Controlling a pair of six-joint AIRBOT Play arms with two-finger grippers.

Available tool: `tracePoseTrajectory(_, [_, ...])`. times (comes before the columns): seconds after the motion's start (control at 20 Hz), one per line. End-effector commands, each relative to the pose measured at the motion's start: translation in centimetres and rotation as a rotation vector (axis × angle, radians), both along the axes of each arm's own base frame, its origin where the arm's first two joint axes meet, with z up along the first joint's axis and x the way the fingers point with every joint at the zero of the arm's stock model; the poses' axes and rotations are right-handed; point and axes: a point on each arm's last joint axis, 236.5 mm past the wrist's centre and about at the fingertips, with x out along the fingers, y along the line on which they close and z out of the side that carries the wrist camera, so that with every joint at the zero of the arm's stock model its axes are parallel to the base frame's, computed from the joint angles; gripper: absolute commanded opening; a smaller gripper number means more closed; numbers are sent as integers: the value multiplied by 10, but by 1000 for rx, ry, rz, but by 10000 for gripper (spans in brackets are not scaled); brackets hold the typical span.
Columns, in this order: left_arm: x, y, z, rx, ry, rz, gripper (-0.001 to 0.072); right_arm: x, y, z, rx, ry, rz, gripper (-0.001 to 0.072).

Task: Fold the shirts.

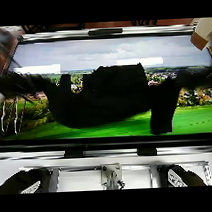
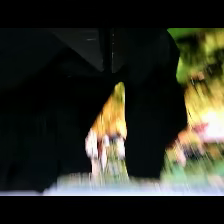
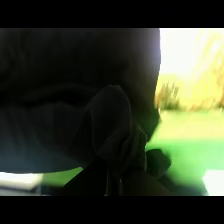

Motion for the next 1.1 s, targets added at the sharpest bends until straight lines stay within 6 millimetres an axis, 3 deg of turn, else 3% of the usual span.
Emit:
tracePoseTrajectory(0.0, [-61, -14, -117, 67, 294, -45, 44, -76, 7, -108, -46, 355, 56, 81])
tracePoseTrajectory(0.1, [-69, -21, -124, 83, 309, -79, 44, -89, -4, -120, -94, 404, 56, 85])
tracePoseTrajectory(0.2, [-70, -25, -121, 79, 297, -93, 44, -82, -4, -113, -96, 368, 89, 518])
tracePoseTrajectory(0.35, [-72, -24, -115, 119, 275, -173, 44, -49, 7, -71, -84, 200, 182, 520])
tracePoseTrajectory(0.45, [-77, -21, -111, 152, 269, -226, 44, -9, 18, -17, -44, 1, 162, 521])
tracePoseTrajectory(0.55, [-78, -19, -106, 153, 255, -238, 44, 38, 46, 44, 122, -233, 75, 520])
tracePoseTrajectory(0.6, [-78, -20, -104, 150, 247, -238, 44, 55, 61, 59, 189, -304, 61, 520])
tracePoseTrajectory(0.65, [-77, -21, -103, 144, 240, -240, 44, 65, 77, 54, 203, -314, 77, 521])
tracePoseTrajectory(0.7, [-74, -23, -101, 128, 226, -227, 44, 71, 93, 32, 185, -269, 116, 520])
tracePoseTrajectory(0.9, [-62, -39, -89, 17, 161, -172, 44, 68, 173, -99, 108, -6, 346, 521])
tracePoseTrajectory(1.05, [-61, -41, -86, 6, 151, -174, 44, 69, 202, -151, 110, 65, 361, 522])
